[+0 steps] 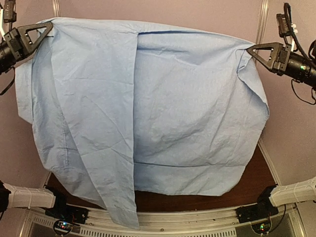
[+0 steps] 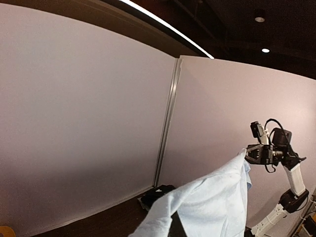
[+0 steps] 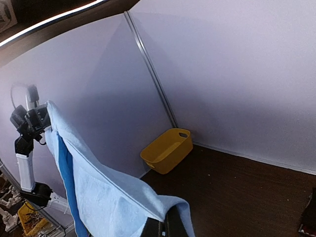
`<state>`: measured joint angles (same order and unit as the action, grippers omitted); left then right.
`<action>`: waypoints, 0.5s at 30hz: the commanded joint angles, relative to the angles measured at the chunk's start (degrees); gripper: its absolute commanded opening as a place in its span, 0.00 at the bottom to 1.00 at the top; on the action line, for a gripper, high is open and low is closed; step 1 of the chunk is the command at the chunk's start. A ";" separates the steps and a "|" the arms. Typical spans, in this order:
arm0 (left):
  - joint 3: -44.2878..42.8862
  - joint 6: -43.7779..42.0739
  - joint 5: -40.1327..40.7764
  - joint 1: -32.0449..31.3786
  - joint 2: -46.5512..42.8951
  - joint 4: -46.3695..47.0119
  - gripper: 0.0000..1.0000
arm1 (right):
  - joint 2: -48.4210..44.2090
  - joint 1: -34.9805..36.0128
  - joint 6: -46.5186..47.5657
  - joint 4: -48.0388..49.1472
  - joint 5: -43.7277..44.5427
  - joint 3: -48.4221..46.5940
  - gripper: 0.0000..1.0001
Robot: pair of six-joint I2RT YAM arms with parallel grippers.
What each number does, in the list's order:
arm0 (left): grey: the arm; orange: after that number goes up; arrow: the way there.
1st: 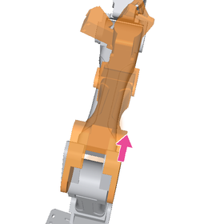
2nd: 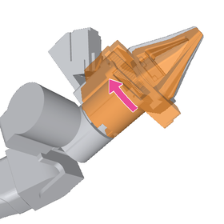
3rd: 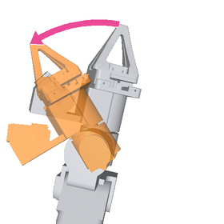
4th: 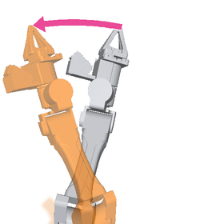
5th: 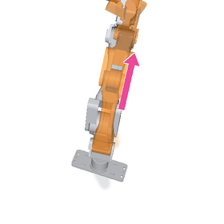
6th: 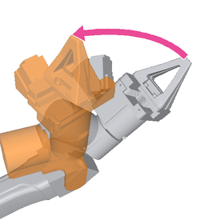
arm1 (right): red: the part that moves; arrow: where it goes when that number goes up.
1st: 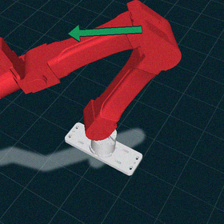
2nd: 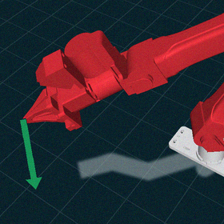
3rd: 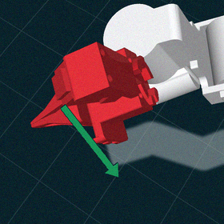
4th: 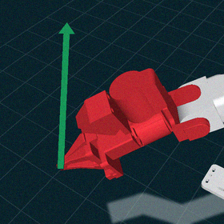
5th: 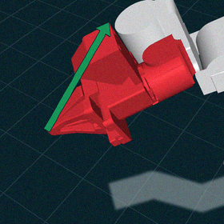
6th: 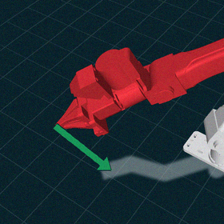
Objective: Fold and stack the long sleeve shirts
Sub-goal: Flatten out the crumpled shirt at the center of the board.
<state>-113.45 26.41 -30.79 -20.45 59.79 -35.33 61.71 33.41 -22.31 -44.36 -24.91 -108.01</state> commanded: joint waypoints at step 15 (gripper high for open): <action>43.59 -1.59 27.56 4.17 24.28 30.43 0.00 | 28.17 -7.73 11.47 21.47 24.23 27.77 0.00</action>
<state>-74.22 23.92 -8.84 -18.79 79.26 -18.26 82.76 27.14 -15.27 -32.29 -4.58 -80.31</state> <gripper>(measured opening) 0.014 0.010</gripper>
